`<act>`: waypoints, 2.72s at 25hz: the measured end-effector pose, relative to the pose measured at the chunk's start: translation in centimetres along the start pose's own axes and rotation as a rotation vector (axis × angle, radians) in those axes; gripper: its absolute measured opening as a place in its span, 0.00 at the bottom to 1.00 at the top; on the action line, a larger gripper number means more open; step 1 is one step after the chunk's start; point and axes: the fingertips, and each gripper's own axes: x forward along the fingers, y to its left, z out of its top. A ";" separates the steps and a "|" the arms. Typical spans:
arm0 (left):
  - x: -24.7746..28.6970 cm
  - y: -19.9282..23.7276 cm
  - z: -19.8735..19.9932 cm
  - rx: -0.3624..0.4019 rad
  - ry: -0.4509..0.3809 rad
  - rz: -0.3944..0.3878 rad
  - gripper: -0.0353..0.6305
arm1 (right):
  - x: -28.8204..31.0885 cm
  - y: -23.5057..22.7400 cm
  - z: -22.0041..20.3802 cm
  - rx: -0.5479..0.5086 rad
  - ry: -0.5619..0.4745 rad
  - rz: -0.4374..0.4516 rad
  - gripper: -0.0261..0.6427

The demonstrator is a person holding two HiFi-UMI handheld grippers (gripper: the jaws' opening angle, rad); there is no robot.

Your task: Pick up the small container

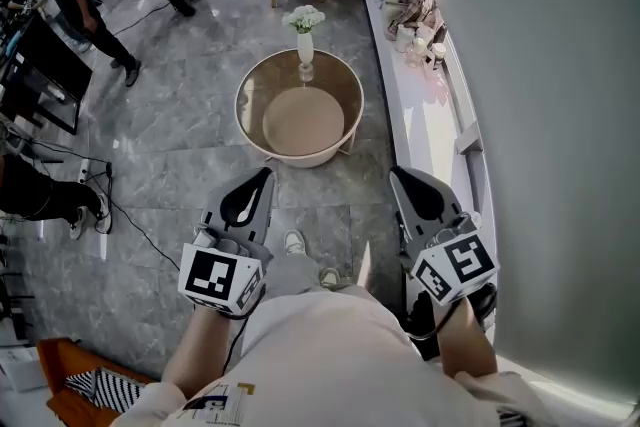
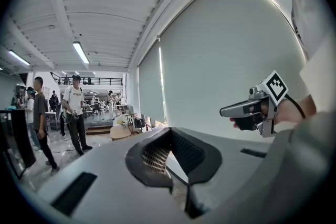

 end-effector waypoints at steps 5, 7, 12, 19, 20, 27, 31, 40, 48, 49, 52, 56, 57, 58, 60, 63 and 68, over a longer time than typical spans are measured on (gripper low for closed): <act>1.4 1.4 -0.5 0.004 -0.007 0.022 0.06 | 1.4 -1.2 -0.2 -0.003 -0.004 -0.003 0.05; 2.1 1.8 -0.7 0.005 -0.006 0.023 0.06 | 2.0 -1.6 -0.3 0.001 -0.009 -0.005 0.05; 4.2 3.4 -1.3 0.000 -0.013 0.018 0.06 | 4.0 -2.6 -0.4 -0.013 -0.006 -0.010 0.05; 8.1 6.1 -1.9 -0.008 -0.016 0.001 0.06 | 7.6 -4.7 -0.8 -0.023 0.022 -0.016 0.05; 8.6 6.7 -1.9 -0.010 -0.016 0.000 0.06 | 8.2 -5.0 -0.8 -0.024 0.025 -0.017 0.05; 12.3 11.3 -2.9 -0.038 -0.007 0.006 0.06 | 14.0 -6.8 -0.9 -0.031 0.053 -0.008 0.05; 15.0 14.6 -2.9 -0.061 -0.009 0.010 0.06 | 18.1 -7.8 0.0 -0.040 0.077 -0.008 0.05; 22.0 23.8 -2.8 -0.078 0.010 -0.008 0.06 | 29.5 -11.2 1.8 -0.041 0.126 -0.006 0.05; 28.7 30.9 -4.0 -0.090 0.034 -0.044 0.06 | 40.0 -14.8 2.2 -0.045 0.162 0.010 0.05; 29.5 31.5 -4.1 -0.103 0.031 -0.052 0.06 | 41.1 -15.3 2.1 -0.047 0.164 0.011 0.05; 31.3 33.2 -4.0 -0.101 0.029 -0.051 0.06 | 44.0 -16.2 1.9 -0.070 0.177 0.027 0.05; 32.9 34.4 -4.7 -0.075 0.051 -0.042 0.06 | 46.8 -17.3 1.2 -0.108 0.206 0.057 0.05; 33.2 34.6 -5.0 -0.075 0.058 -0.037 0.06 | 47.3 -17.7 1.0 -0.111 0.212 0.060 0.05; 33.6 34.8 -5.3 -0.077 0.065 -0.031 0.06 | 47.8 -18.1 0.8 -0.111 0.216 0.062 0.05; 34.3 35.1 -6.1 -0.080 0.079 -0.019 0.06 | 48.5 -18.9 0.2 -0.104 0.220 0.067 0.05; 35.4 35.3 -7.6 -0.073 0.104 0.004 0.06 | 49.5 -20.3 -0.9 -0.085 0.228 0.084 0.05; 38.7 35.8 -9.9 -0.085 0.116 0.040 0.06 | 51.8 -23.2 -3.2 -0.056 0.248 0.123 0.05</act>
